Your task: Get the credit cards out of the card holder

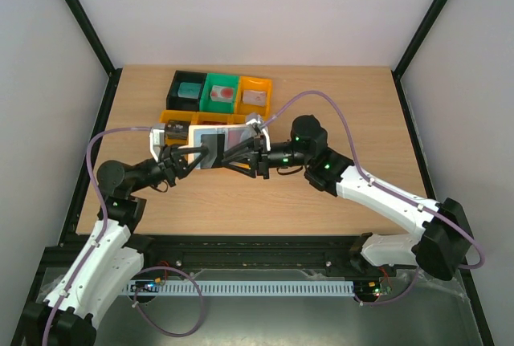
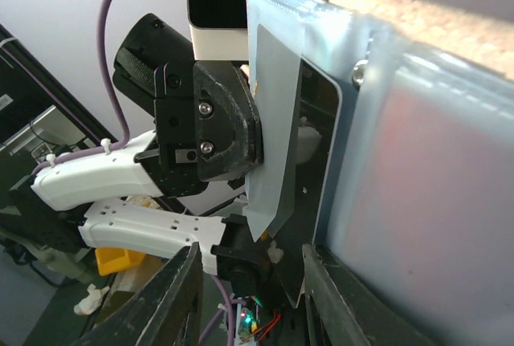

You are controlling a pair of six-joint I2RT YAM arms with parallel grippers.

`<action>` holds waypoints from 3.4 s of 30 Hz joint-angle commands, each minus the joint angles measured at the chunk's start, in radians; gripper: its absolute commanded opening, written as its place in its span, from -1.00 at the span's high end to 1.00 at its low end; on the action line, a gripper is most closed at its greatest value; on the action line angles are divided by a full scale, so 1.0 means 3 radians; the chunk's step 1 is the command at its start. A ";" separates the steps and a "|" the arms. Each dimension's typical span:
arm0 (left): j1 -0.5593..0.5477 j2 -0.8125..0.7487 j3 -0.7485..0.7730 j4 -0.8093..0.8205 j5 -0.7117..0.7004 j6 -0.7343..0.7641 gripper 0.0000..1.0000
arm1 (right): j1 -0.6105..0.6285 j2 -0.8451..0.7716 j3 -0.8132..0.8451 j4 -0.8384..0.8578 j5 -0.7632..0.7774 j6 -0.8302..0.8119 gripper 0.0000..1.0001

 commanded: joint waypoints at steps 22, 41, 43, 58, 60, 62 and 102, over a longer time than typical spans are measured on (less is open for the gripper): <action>-0.0066 -0.0026 0.0015 0.0301 0.0201 -0.0036 0.95 | -0.0082 0.0113 0.0057 0.0218 0.0111 0.0170 0.49; -0.0071 -0.0061 -0.0117 0.0095 0.0017 -0.0142 0.73 | -0.0060 -0.0056 -0.0024 0.0356 0.0214 0.0220 0.97; -0.0070 -0.0057 -0.0117 0.0127 0.0018 -0.0189 0.71 | -0.0109 -0.0086 -0.0026 0.0202 0.0245 0.0158 0.97; -0.0037 -0.0042 -0.0113 0.0096 -0.0051 -0.0164 0.95 | -0.0280 -0.0185 -0.0054 -0.0113 0.0104 0.0068 0.97; -0.0038 -0.0037 -0.0112 0.0103 -0.0054 -0.0147 0.95 | -0.0264 -0.0119 -0.0037 -0.0006 0.0022 0.0148 0.97; -0.0036 -0.0036 -0.0112 0.0094 -0.0054 -0.0142 0.95 | -0.0214 -0.0054 -0.0020 0.0065 0.0019 0.0179 0.97; 0.0090 0.0815 -0.0843 -0.2064 -0.0740 -0.0312 0.95 | -0.0750 -0.0308 0.0266 -0.1806 0.0881 -0.0661 0.97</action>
